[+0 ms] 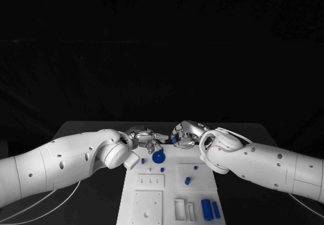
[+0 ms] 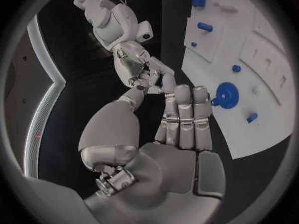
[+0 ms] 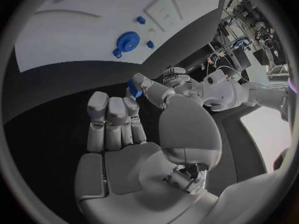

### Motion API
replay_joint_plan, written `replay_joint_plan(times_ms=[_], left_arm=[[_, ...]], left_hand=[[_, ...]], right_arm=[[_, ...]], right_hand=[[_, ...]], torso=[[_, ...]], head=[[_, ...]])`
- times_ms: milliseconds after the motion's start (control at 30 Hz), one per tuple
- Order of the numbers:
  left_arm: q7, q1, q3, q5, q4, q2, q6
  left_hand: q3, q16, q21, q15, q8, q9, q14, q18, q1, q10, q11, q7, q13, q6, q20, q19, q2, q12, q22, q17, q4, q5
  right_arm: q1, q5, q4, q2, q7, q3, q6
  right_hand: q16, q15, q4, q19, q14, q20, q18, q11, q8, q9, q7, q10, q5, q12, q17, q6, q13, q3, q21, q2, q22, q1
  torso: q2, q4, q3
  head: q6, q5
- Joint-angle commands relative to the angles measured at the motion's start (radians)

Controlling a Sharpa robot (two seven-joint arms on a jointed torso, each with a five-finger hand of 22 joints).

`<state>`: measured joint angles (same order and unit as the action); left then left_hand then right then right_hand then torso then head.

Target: Assemble the parts on the task board

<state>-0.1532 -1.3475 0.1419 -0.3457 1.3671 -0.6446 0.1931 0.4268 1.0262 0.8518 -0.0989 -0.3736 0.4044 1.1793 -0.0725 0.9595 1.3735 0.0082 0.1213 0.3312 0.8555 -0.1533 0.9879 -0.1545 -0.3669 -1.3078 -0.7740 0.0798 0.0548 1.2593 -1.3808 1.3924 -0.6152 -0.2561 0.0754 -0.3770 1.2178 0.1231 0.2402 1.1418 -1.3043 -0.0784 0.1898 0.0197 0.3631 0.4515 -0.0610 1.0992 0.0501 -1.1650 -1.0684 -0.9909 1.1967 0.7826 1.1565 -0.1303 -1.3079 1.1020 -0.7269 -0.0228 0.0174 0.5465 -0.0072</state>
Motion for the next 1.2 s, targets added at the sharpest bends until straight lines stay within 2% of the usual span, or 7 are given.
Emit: replay_joint_plan(times_ms=[33,133,267,467,1000,1100,1200], left_arm=[[-0.05,-0.001,-0.001,-0.044,-0.007,0.009,0.018],[-0.072,-0.001,-0.001,-0.075,-0.012,0.016,0.015],[-0.094,-0.001,0.0,-0.094,-0.02,0.022,0.003],[-0.105,-0.001,0.0,-0.096,-0.02,0.029,-0.009],[-0.115,-0.001,0.0,-0.108,-0.025,0.044,-0.03],[-0.113,-0.001,0.0,-0.103,-0.025,0.045,-0.033],[-0.109,-0.001,0.0,-0.095,-0.024,0.045,-0.033]], left_hand=[[0.003,0.0,0.004,0.003,0.004,-0.002,-0.011,-0.007,-0.012,-0.015,0.003,0.002,0.004,0.0,-0.039,-0.014,0.003,-0.004,-0.018,0.007,-0.014,-0.006],[0.004,0.002,0.006,0.003,0.003,-0.002,-0.014,-0.007,-0.021,-0.021,0.003,0.002,0.01,0.005,-0.038,-0.019,0.003,-0.008,-0.017,0.012,-0.028,-0.006],[-0.003,0.006,0.01,0.001,-0.001,-0.002,-0.015,-0.007,-0.062,-0.026,0.0,-0.001,0.018,0.02,-0.038,-0.024,0.003,-0.015,-0.016,0.018,-0.072,-0.006],[0.0,0.012,0.015,-0.001,-0.002,-0.003,-0.02,-0.01,-0.073,-0.037,-0.002,-0.003,0.029,0.03,-0.042,-0.031,-0.009,-0.021,-0.014,0.027,-0.113,-0.006],[-0.004,0.017,0.022,0.0,-0.001,-0.005,-0.025,-0.01,-0.042,-0.045,-0.001,-0.003,0.038,0.032,-0.041,-0.037,0.004,-0.026,-0.014,0.036,-0.112,-0.006],[-0.008,0.019,0.024,0.0,-0.002,-0.005,-0.025,-0.01,-0.035,-0.046,-0.001,-0.003,0.04,0.034,-0.041,-0.038,0.012,-0.027,-0.014,0.038,-0.109,-0.006],[-0.011,0.023,0.027,-0.002,-0.008,-0.002,-0.025,-0.01,-0.02,-0.047,-0.003,-0.006,0.043,0.046,-0.041,-0.04,0.033,-0.029,-0.014,0.04,-0.1,-0.006]], right_arm=[[0.0,-0.061,0.002,0.013,-0.04,0.0,0.013],[0.0,-0.064,0.01,0.019,-0.042,0.0,0.01],[0.0,-0.07,0.018,0.024,-0.042,0.0,0.011],[-0.001,-0.071,0.025,0.035,-0.043,0.0,0.014],[-0.002,-0.077,0.027,0.055,-0.041,0.001,0.023],[-0.003,-0.077,0.026,0.059,-0.041,0.002,0.026],[-0.003,-0.077,0.025,0.063,-0.041,0.003,0.029]], right_hand=[[-0.005,0.004,0.002,0.004,0.0,-0.005,0.072,0.001,0.014,0.032,-0.03,0.009,0.003,-0.001,-0.001,-0.036,0.0,0.006,0.007,-0.005,-0.017,-0.006],[-0.006,0.004,0.002,0.004,-0.001,-0.005,0.072,0.001,0.014,0.032,-0.03,0.01,0.004,-0.002,-0.001,-0.037,0.0,0.008,0.006,-0.005,-0.016,-0.007],[-0.006,0.004,0.002,0.005,-0.001,-0.005,0.072,0.001,0.014,0.032,-0.029,0.011,0.005,-0.002,-0.001,-0.037,0.0,0.011,0.006,-0.006,-0.016,-0.007],[-0.006,0.004,0.003,0.005,-0.002,-0.005,0.072,0.001,0.013,0.033,-0.029,0.011,0.005,-0.001,0.0,-0.038,0.0,0.013,0.006,-0.007,-0.016,-0.007],[-0.007,0.004,0.003,0.006,-0.002,-0.005,0.072,0.001,0.013,0.033,-0.029,0.012,0.006,-0.001,0.0,-0.038,0.0,0.016,0.006,-0.007,-0.016,-0.008],[-0.007,0.004,0.003,0.006,-0.002,-0.005,0.072,0.001,0.013,0.033,-0.029,0.012,0.006,-0.001,0.0,-0.038,0.0,0.016,0.006,-0.007,-0.016,-0.008],[-0.007,0.004,0.003,0.006,-0.002,-0.005,0.072,0.001,0.013,0.033,-0.029,0.012,0.006,-0.001,0.0,-0.038,0.0,0.017,0.006,-0.007,-0.016,-0.008]], torso=[[0.005,-0.0009,0.0005],[0.005,-0.0022,0.0005],[0.003,-0.0033,0.0005],[0.003,-0.0002,0.0018],[0.004,0.0,0.0017],[0.004,0.0002,0.0016],[0.004,0.0002,0.0016]], head=[[0.001,0.001],[0.002,0.001],[0.001,0.003],[0.004,0.006],[0.007,0.007],[0.007,0.007],[0.007,0.006]])
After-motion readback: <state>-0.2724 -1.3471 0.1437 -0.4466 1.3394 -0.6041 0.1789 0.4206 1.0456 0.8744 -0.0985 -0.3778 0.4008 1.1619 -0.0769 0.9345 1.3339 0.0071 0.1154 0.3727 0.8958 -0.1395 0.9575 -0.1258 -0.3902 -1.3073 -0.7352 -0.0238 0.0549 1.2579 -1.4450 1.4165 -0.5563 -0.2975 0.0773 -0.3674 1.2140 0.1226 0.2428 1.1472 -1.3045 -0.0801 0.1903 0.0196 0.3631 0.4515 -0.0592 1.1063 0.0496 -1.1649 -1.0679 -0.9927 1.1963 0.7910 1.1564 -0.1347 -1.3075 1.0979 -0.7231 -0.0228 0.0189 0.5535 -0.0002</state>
